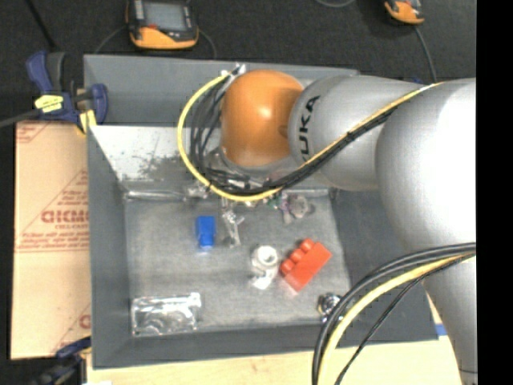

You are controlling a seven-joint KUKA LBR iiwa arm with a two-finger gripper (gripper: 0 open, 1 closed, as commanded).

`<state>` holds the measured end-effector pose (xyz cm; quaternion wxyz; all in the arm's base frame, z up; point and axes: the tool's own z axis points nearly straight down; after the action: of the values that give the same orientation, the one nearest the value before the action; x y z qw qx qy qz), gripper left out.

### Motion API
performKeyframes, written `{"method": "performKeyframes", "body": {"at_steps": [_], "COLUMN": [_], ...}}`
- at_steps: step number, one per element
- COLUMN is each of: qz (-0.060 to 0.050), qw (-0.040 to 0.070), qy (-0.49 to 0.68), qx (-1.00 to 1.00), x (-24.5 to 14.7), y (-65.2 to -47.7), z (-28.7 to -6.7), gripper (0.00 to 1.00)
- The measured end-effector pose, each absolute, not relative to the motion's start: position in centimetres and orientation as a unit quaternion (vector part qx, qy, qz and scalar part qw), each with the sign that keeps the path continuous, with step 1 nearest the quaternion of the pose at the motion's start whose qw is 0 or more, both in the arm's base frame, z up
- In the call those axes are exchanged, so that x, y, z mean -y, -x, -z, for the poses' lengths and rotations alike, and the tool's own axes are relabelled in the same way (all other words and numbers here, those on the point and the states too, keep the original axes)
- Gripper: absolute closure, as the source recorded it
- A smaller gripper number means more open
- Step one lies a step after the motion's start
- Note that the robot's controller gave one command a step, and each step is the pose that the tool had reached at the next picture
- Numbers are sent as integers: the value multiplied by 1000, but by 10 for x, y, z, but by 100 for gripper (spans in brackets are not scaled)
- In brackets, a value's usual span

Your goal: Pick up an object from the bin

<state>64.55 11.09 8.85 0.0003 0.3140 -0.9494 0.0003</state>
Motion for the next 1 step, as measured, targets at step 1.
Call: {"method": "performKeyframes", "body": {"at_steps": [1], "qz": [0], "qw": [-3], "qy": [-396], "qx": [918], "x": [-116], "y": [-652], "z": [-71], "gripper": [0]}}
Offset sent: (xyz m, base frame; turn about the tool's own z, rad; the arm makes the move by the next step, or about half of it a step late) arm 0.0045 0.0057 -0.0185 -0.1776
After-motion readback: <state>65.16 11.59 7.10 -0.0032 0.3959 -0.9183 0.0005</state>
